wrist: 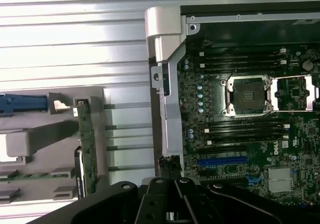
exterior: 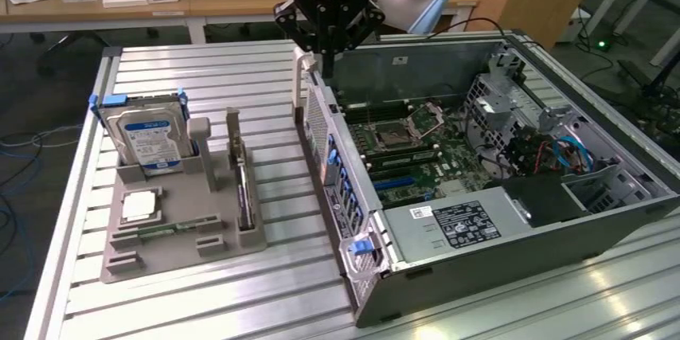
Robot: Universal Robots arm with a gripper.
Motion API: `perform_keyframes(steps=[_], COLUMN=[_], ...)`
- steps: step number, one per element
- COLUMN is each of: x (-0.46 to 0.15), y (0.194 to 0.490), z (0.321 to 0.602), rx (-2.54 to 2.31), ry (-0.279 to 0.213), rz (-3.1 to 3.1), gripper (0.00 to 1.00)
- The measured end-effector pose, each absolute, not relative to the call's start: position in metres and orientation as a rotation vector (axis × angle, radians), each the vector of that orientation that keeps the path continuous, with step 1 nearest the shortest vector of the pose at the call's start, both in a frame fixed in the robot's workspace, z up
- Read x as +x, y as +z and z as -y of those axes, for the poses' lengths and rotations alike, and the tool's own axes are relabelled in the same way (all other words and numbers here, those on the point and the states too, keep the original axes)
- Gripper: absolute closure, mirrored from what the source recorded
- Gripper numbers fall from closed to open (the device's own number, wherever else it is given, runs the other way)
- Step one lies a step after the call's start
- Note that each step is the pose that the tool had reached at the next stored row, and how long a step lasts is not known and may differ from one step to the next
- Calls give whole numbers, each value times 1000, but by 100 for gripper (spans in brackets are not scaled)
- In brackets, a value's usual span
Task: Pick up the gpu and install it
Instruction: 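Reach for the gpu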
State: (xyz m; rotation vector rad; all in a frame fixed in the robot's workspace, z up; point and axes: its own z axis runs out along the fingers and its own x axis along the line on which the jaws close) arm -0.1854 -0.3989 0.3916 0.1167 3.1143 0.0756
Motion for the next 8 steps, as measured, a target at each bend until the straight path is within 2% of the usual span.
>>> perform_keyframes(steps=[8], x=[-201], y=[391], z=[399], rx=[117], ry=[76], rz=[-3115], gripper=[89])
